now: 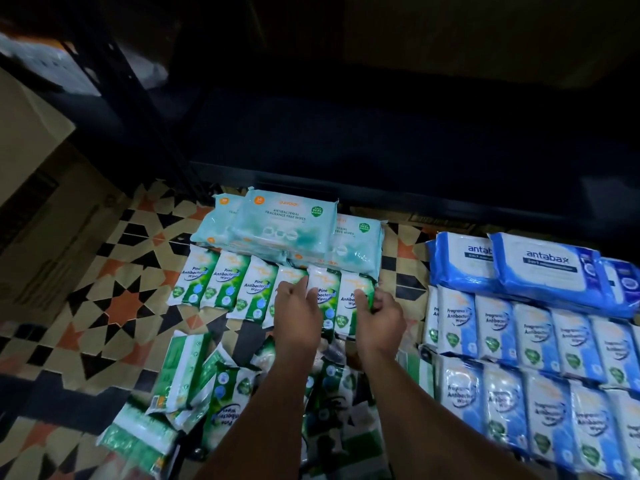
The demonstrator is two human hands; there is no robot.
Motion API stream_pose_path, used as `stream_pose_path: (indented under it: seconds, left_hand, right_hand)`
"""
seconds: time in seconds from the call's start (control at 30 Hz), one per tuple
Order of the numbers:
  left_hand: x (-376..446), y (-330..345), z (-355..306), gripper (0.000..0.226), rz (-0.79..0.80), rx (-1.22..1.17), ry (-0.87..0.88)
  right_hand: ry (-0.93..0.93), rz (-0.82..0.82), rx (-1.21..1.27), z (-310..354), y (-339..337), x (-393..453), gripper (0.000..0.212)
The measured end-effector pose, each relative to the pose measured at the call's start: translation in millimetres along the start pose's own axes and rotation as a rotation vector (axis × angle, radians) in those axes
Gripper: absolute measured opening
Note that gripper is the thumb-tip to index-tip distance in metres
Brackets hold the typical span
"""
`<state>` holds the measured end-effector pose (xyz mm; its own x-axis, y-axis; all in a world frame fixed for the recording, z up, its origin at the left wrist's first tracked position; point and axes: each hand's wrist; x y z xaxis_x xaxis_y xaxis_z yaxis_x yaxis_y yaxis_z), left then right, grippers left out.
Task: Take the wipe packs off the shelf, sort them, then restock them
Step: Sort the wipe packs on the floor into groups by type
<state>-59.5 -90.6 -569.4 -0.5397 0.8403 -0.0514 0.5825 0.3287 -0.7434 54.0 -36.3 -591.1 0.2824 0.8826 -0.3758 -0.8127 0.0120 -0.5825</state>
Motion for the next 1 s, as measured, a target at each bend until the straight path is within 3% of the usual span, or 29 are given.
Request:
stream_pose_path:
  seconds: [0.23, 0.33, 0.5, 0.63, 0.7, 0.8, 0.87, 0.9, 1.0]
  left_hand:
    - [1.2, -10.2, 2.4, 0.047, -0.002, 0.074, 0.053]
    - [1.0, -18.7, 0.9, 0.052, 0.001, -0.019, 0.043]
    - [-11.4, -37.3, 3.1, 0.036, -0.069, -0.118, 0.054]
    - [-32.9, -54.2, 17.9, 0.009, 0.095, 0.086, 0.224]
    - [-45.7, -59.0, 26.0, 0.013, 0.233, 0.288, 0.356]
    - [-69.9, -62.0, 29.2, 0.014, 0.179, 0.379, 0.356]
    - [-81.0, -62.0, 29.9, 0.023, 0.077, 0.426, 0.273]
    - [-84.8, -62.3, 29.0, 0.036, 0.103, 0.491, 0.217]
    - [-91.8, -63.1, 24.4, 0.096, 0.368, 0.626, 0.009]
  right_hand:
    - [0.076, 0.103, -0.11, 15.4, -15.8, 3.7, 0.042]
    - [0.095, 0.121, -0.131, 23.0, -27.8, 0.1, 0.039]
    - [0.121, 0.124, -0.099, 19.8, -44.3, -11.9, 0.031]
    - [-0.041, 0.132, -0.21, 9.5, -60.1, -31.8, 0.023]
    - [-0.148, 0.222, -0.315, -0.6, -63.6, -42.6, 0.02]
    - [-0.294, 0.403, -0.476, -14.7, -65.5, -54.5, 0.018]
    - [-0.395, 0.471, -0.608, -17.6, -68.8, -60.8, 0.015]
    - [-0.447, 0.493, -0.663, -18.7, -70.0, -62.7, 0.024]
    - [-0.519, 0.524, -0.805, -20.4, -71.1, -67.1, 0.055]
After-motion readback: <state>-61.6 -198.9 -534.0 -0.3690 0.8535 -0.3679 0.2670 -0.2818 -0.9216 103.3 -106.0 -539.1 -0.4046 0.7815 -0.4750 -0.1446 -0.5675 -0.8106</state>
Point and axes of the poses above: each hand's wrist, its own x-axis towards the middle knuckle, its own y-axis out of the palm, z = x × y, and after that the axes turned 14 degrees about y, right-handed
